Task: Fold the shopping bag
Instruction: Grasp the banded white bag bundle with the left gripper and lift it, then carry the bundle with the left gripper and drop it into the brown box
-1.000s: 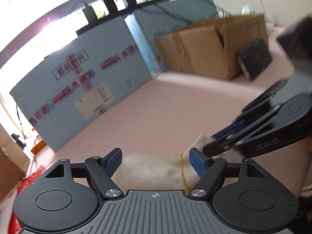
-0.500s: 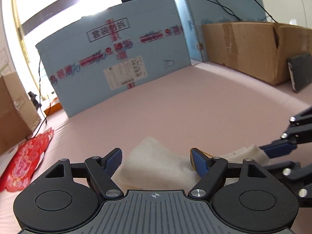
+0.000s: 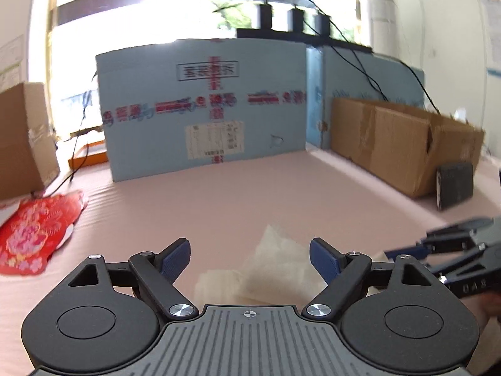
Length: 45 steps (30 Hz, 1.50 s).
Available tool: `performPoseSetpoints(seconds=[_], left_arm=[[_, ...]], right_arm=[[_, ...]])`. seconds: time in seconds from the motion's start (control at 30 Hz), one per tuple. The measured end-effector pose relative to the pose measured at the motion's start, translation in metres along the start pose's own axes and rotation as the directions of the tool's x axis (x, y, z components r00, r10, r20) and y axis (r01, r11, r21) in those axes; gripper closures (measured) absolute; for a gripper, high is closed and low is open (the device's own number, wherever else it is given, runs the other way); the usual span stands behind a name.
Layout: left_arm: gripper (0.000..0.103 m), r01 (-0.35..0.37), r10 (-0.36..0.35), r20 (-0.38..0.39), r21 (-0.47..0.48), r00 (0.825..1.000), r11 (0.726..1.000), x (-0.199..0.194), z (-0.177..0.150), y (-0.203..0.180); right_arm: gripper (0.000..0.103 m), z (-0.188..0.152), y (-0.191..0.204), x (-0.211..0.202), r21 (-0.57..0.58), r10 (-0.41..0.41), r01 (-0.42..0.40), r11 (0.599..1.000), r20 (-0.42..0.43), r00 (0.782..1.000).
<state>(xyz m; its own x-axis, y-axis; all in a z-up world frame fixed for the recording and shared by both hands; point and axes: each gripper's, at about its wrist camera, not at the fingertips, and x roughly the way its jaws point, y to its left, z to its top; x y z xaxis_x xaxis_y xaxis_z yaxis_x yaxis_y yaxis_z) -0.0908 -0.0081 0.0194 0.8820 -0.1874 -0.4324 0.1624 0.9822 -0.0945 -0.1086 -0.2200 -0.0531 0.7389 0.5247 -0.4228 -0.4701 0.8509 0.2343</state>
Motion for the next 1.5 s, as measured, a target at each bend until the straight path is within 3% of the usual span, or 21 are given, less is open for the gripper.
performPoseSetpoints(seconds=[0.13, 0.23, 0.4, 0.53, 0.63, 0.77, 0.83, 0.9, 0.97, 1.07, 1.13, 1.23, 1.33, 1.5], left_arm=[[0.013, -0.026, 0.021, -0.036, -0.139, 0.999, 0.99, 0.014, -0.011, 0.017], [0.012, 0.026, -0.036, -0.05, -0.193, 0.998, 0.981, 0.02, -0.021, 0.022], [0.012, 0.08, -0.099, -0.067, -0.242, 0.993, 0.967, 0.029, -0.031, 0.024], [0.012, 0.112, -0.134, -0.057, -0.29, 0.989, 0.951, 0.031, -0.037, 0.027], [0.012, 0.13, -0.149, -0.03, -0.34, 0.988, 0.932, 0.03, -0.04, 0.031], [0.012, 0.136, -0.148, 0.001, -0.4, 0.989, 0.906, 0.029, -0.044, 0.035], [0.012, 0.139, -0.151, 0.003, -0.393, 0.989, 0.909, 0.03, -0.043, 0.033], [0.012, 0.143, -0.153, 0.004, -0.387, 0.988, 0.911, 0.03, -0.042, 0.031], [0.013, 0.146, -0.156, 0.005, -0.38, 0.988, 0.913, 0.031, -0.041, 0.029], [0.015, 0.152, -0.16, 0.007, -0.37, 0.987, 0.917, 0.032, -0.04, 0.027], [0.025, 0.155, -0.163, 0.009, -0.363, 0.987, 0.919, 0.033, -0.04, 0.025], [0.038, 0.16, -0.167, 0.011, -0.353, 0.986, 0.922, 0.034, -0.038, 0.022], [0.04, 0.166, -0.172, 0.013, -0.343, 0.985, 0.925, 0.035, -0.037, 0.019], [0.04, 0.266, -0.247, 0.103, -0.257, 0.964, 0.929, 0.03, -0.009, -0.001]], right_arm=[[0.038, 0.001, 0.003, -0.011, -0.004, 0.067, -0.067, 0.998, -0.002, 0.998], [0.032, -0.003, 0.015, -0.01, -0.068, 0.06, -0.064, 0.996, -0.055, 0.997], [0.033, -0.007, 0.036, 0.005, -0.236, -0.11, 0.085, 0.968, -0.097, 0.989], [0.033, -0.005, 0.036, 0.014, -0.254, -0.221, 0.195, 0.947, -0.078, 0.972], [0.034, -0.002, 0.027, 0.015, -0.182, -0.268, 0.254, 0.95, -0.059, 0.962], [0.032, 0.0, 0.011, 0.012, -0.047, -0.23, 0.228, 0.972, -0.038, 0.972], [0.025, 0.001, -0.001, 0.01, 0.045, -0.169, 0.17, 0.984, -0.028, 0.985], [0.024, 0.003, -0.015, 0.008, 0.161, -0.087, 0.088, 0.983, -0.011, 0.996], [0.024, 0.004, -0.032, 0.012, 0.307, 0.015, -0.018, 0.951, 0.012, 1.0], [0.036, 0.006, -0.04, 0.021, 0.376, 0.052, -0.063, 0.924, 0.039, 0.998], [0.058, 0.006, -0.038, 0.026, 0.373, 0.04, -0.05, 0.926, 0.034, 0.999], [0.078, 0.007, -0.038, 0.026, 0.377, 0.024, -0.039, 0.926, 0.044, 0.999], [0.083, 0.01, -0.042, 0.016, 0.373, 0.011, -0.048, 0.926, 0.1, 0.995], [0.084, 0.023, -0.046, -0.017, 0.332, -0.021, -0.053, 0.942, 0.216, 0.976]])
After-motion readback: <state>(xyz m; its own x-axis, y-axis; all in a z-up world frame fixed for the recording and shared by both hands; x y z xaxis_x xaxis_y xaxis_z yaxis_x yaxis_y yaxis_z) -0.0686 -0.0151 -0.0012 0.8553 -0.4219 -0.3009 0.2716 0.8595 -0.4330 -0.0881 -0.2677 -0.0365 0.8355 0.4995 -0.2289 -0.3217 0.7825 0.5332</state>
